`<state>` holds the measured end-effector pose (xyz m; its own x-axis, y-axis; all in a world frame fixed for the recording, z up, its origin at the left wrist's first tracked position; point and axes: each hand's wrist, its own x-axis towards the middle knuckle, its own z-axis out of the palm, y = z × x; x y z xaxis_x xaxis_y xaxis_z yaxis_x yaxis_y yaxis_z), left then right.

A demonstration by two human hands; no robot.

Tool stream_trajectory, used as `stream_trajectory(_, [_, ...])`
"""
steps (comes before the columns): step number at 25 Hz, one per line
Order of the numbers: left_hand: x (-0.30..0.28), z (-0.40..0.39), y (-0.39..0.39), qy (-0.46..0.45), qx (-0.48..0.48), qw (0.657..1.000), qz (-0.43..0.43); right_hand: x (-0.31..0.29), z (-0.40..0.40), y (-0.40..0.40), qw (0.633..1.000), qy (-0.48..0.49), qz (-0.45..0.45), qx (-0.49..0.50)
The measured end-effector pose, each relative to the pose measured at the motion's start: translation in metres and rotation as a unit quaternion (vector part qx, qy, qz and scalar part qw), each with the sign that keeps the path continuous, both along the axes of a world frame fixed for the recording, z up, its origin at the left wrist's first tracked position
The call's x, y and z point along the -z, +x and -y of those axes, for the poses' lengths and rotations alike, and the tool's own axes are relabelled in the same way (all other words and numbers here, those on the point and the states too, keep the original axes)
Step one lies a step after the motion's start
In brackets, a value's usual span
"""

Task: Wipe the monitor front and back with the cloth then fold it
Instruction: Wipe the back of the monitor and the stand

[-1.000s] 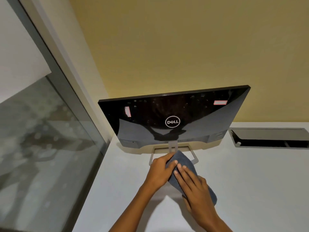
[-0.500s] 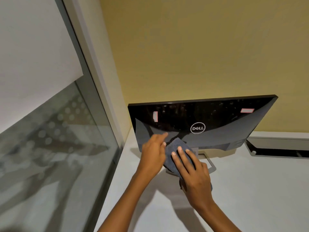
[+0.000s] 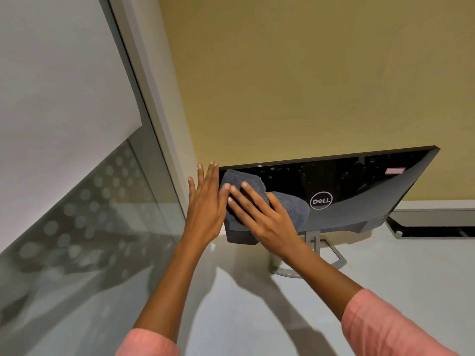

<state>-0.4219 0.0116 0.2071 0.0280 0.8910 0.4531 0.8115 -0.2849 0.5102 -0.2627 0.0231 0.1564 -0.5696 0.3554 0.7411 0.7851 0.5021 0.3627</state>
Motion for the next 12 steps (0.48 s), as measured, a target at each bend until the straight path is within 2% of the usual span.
stream_trajectory(4, [-0.002, 0.0, -0.007, -0.037, 0.027, 0.996, 0.078, -0.002, -0.02, -0.001, 0.998, -0.018, 0.016, 0.055])
stream_trajectory(8, [-0.001, -0.006, -0.017, -0.029, 0.048, 0.994, 0.089, 0.03, -0.012, -0.004, 0.991, -0.059, -0.027, 0.119])
stream_trajectory(12, [0.003, -0.009, -0.018, -0.015, 0.049, 0.996, 0.08, 0.051, -0.004, -0.02, 0.988, -0.107, -0.011, 0.111])
